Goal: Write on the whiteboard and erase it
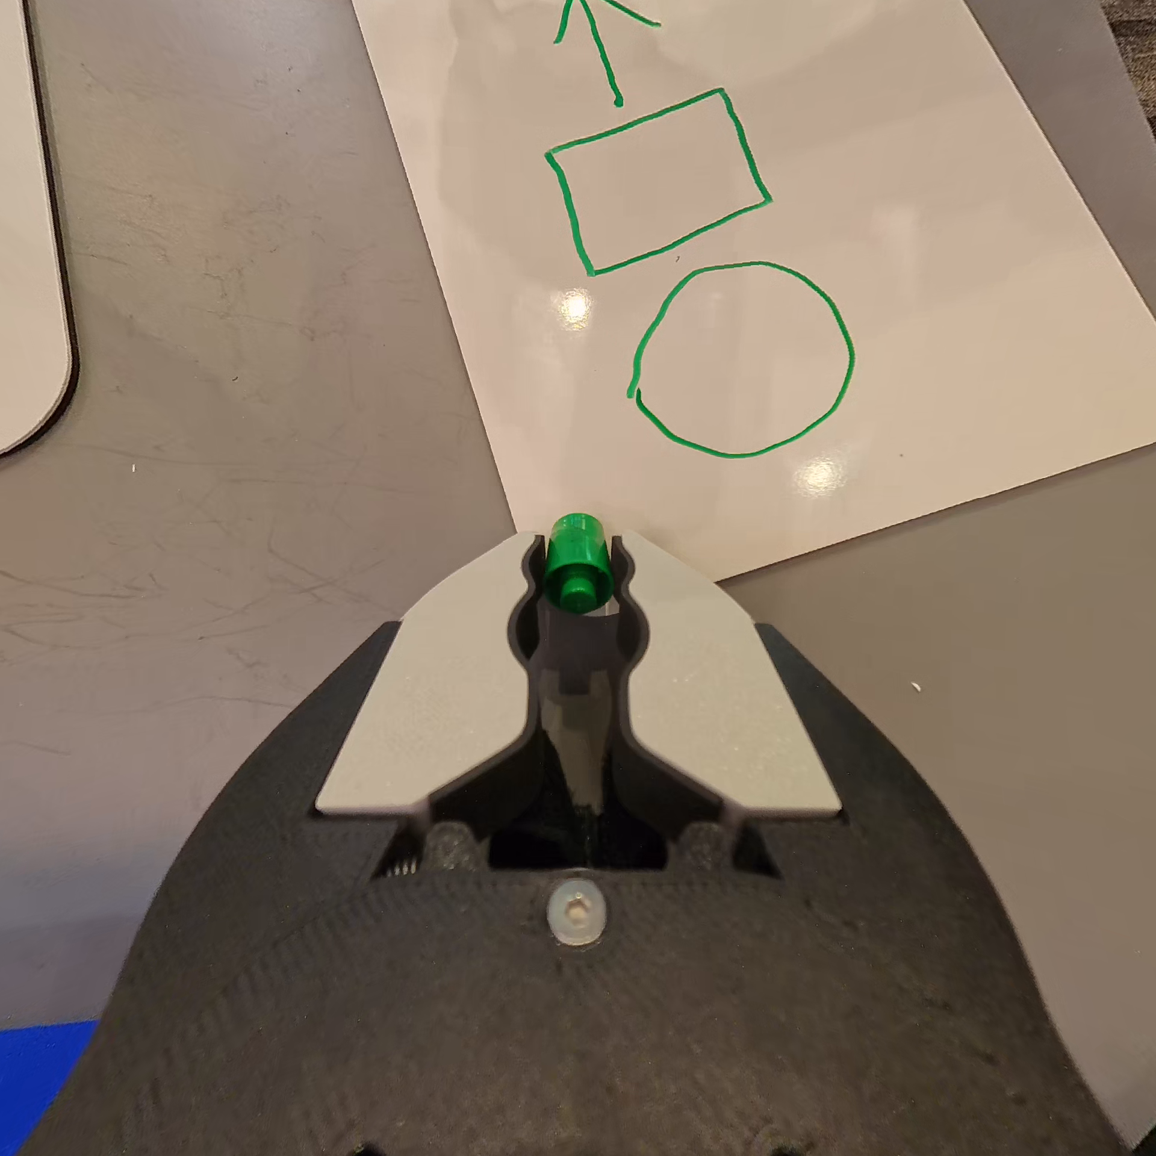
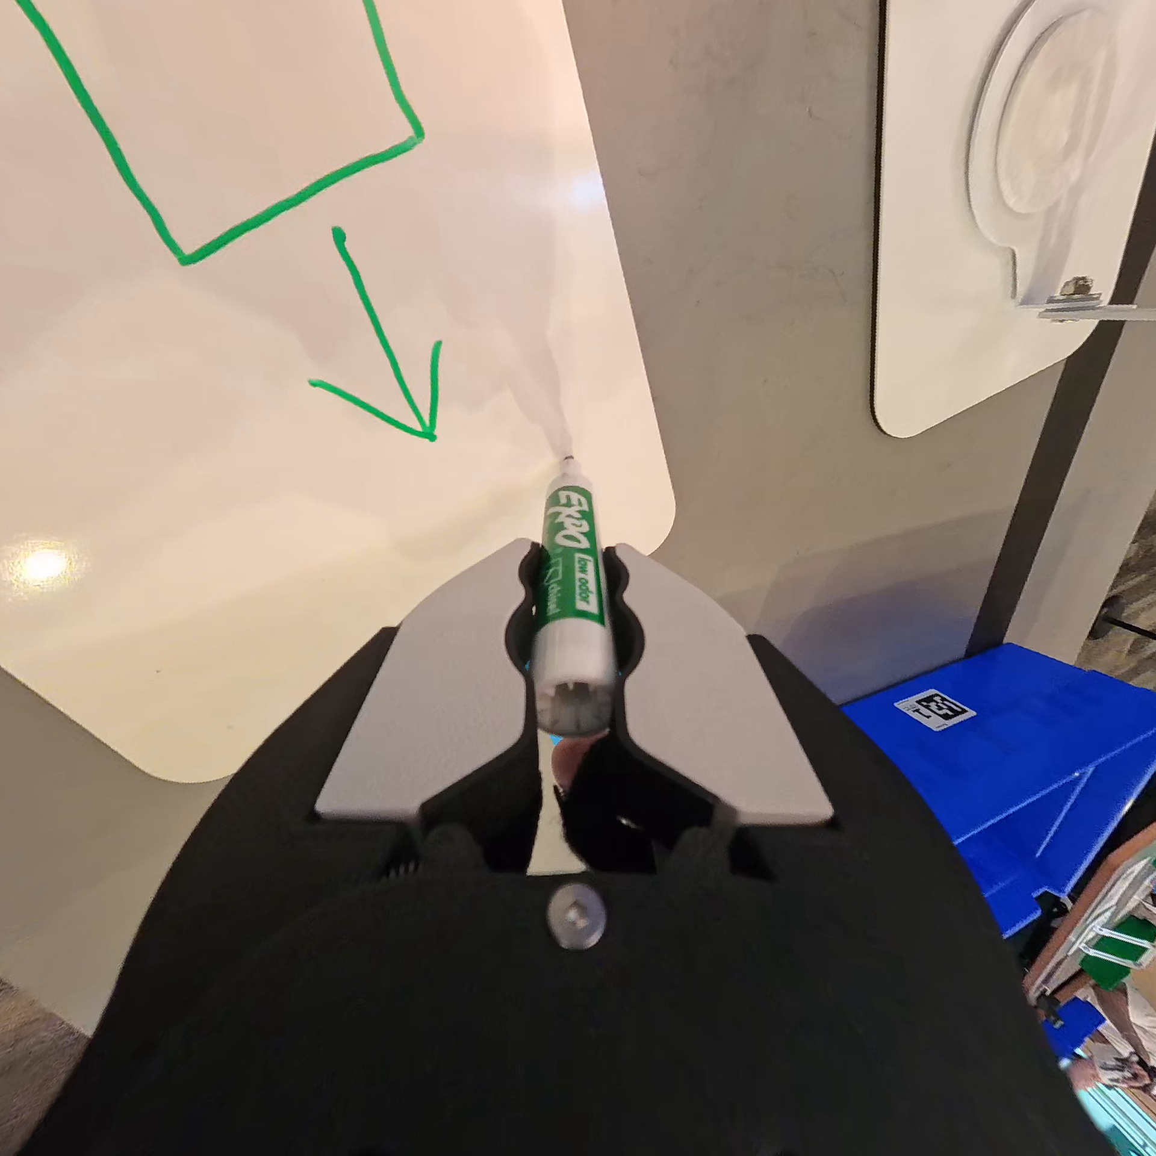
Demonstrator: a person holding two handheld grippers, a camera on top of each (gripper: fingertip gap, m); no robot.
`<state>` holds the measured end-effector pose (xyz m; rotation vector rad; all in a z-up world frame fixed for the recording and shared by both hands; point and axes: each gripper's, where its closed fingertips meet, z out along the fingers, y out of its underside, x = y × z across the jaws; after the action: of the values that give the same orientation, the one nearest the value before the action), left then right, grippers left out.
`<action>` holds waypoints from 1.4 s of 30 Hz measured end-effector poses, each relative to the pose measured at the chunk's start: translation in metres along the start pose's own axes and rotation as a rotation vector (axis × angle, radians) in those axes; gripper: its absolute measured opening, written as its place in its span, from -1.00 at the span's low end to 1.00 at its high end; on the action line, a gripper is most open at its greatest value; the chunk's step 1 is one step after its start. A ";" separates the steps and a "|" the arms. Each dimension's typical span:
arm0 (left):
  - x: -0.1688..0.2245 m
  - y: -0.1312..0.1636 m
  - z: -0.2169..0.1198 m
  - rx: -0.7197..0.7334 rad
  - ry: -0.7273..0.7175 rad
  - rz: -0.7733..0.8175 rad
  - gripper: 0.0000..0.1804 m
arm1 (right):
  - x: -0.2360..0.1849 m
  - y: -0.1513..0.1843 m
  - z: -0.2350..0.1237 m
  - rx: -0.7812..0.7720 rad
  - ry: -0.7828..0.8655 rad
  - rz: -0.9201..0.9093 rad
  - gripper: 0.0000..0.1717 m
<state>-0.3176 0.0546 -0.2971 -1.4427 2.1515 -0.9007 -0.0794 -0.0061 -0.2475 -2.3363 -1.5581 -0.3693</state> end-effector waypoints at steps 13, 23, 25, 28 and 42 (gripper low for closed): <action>0.000 0.000 0.000 0.000 0.001 -0.001 -0.78 | -0.048 0.000 -0.021 -0.010 -0.086 -0.035 -0.76; 0.000 0.000 0.000 -0.001 -0.002 0.001 -0.78 | -0.066 0.001 -0.029 -0.016 -0.090 -0.044 -0.76; 0.000 0.000 0.000 -0.001 -0.003 0.001 -0.78 | -0.064 0.007 -0.029 -0.033 -0.086 -0.037 -0.76; 0.000 0.000 0.000 0.000 -0.002 0.001 -0.78 | -0.060 0.017 -0.029 -0.039 -0.087 -0.012 -0.76; 0.000 0.000 0.000 0.001 0.002 -0.003 -0.78 | -0.050 0.058 -0.030 -0.063 -0.086 0.075 -0.76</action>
<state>-0.3175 0.0544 -0.2969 -1.4455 2.1510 -0.9045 -0.0459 -0.0810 -0.2455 -2.4815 -1.5126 -0.3083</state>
